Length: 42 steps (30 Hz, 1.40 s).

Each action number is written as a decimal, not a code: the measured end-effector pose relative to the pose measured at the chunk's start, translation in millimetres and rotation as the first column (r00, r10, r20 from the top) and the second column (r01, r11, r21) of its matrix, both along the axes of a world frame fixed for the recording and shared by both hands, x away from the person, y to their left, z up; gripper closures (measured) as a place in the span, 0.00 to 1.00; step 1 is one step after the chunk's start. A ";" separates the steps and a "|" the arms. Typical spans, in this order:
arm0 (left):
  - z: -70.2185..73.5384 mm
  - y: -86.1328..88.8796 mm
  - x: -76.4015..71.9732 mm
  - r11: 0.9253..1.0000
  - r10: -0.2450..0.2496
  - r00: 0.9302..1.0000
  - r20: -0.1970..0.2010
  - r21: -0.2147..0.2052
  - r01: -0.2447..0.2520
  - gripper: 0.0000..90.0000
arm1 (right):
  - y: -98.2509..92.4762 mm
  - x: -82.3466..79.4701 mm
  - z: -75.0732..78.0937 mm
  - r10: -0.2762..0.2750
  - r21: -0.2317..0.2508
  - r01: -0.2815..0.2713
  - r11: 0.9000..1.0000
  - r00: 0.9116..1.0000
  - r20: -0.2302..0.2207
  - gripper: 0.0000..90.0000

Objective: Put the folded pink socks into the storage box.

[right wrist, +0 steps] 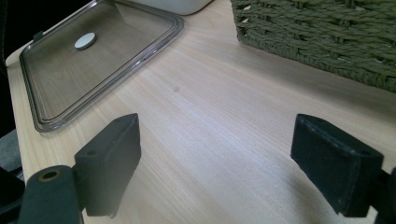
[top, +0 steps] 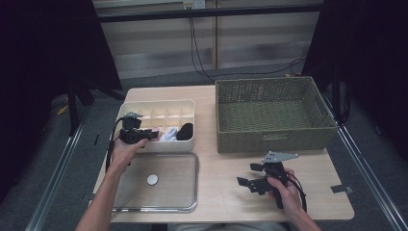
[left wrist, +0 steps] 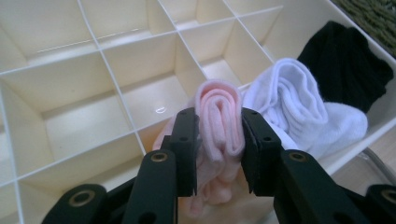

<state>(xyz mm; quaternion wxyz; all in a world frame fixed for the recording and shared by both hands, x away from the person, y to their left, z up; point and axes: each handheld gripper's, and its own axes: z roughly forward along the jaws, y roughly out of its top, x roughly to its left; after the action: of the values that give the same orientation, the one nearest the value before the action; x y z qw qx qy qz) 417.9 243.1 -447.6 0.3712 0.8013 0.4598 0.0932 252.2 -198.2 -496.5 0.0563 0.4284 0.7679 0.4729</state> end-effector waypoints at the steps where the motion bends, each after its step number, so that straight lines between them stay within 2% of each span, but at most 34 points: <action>1: -0.9 -1.3 -0.3 1.000 0.003 1.000 0.002 0.005 -0.003 0.77 | 0.2 -0.2 0.1 0.000 0.001 0.000 1.000 1.000 -0.001 0.17; 3: -2.8 -1.7 0.3 0.999 -0.021 1.000 -0.003 0.035 0.021 0.77 | 0.2 -0.2 0.1 0.001 0.001 -0.001 1.000 1.000 0.000 0.17; 6: -5.4 -2.1 2.1 1.000 -0.007 1.000 -0.017 0.018 0.007 0.77 | 0.2 0.2 -0.1 -0.001 0.001 0.001 1.000 1.000 -0.003 0.17; 10: -4.8 -4.7 3.9 0.999 -0.016 1.000 -0.021 0.049 0.017 0.77 | 0.3 0.9 -0.2 0.000 0.002 0.000 1.000 1.000 0.001 0.17; 15: -3.9 -5.4 5.5 0.997 -0.031 0.999 -0.034 0.065 0.033 0.77 | 1.2 2.1 -0.9 -0.001 0.002 0.001 1.000 1.000 0.000 0.17; 18: -4.3 -5.4 5.3 0.996 -0.050 0.998 -0.048 0.066 0.053 0.77 | 1.1 3.1 -1.3 -0.003 0.003 0.003 1.000 1.000 -0.006 0.17; 25: -4.5 0.1 1.6 0.998 -0.043 0.999 -0.030 0.041 0.044 0.75 | 0.6 3.8 -1.5 -0.012 0.002 0.012 1.000 1.000 -0.008 0.17; 27: -3.9 3.0 0.8 0.999 -0.028 0.999 -0.027 0.017 0.028 0.70 | 0.7 3.9 -1.4 -0.011 0.001 0.011 1.000 1.000 -0.005 0.17; 30: -2.9 7.9 -0.8 1.000 0.000 1.000 -0.011 0.015 0.000 0.56 | 1.3 3.3 -1.1 -0.002 0.001 0.002 1.000 1.000 -0.004 0.17; 33: -1.3 11.8 -4.6 1.000 0.020 1.000 0.012 -0.003 -0.020 0.49 | 1.2 2.6 -1.0 -0.003 0.002 0.003 1.000 1.000 -0.007 0.17; 36: 1.7 15.2 -7.4 1.000 0.013 1.000 0.023 -0.013 -0.013 0.44 | 1.4 2.6 -1.1 -0.003 0.000 0.003 1.000 1.000 -0.005 0.17; 37: 2.9 16.0 -8.3 1.000 0.013 1.000 0.029 -0.004 -0.013 0.40 | 1.3 2.8 -1.3 -0.004 0.000 0.004 1.000 1.000 -0.004 0.17; 42: 5.5 20.0 -11.8 0.999 0.013 0.999 0.036 -0.035 -0.011 0.30 | 0.8 2.7 -1.1 -0.014 -0.002 0.014 1.000 1.000 -0.007 0.17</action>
<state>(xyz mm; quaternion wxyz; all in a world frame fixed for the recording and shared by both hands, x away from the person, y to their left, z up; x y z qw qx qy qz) 406.2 263.1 -442.0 0.3927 0.7902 0.4593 0.1019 254.9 -197.4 -497.6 0.0572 0.4355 0.7656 0.4701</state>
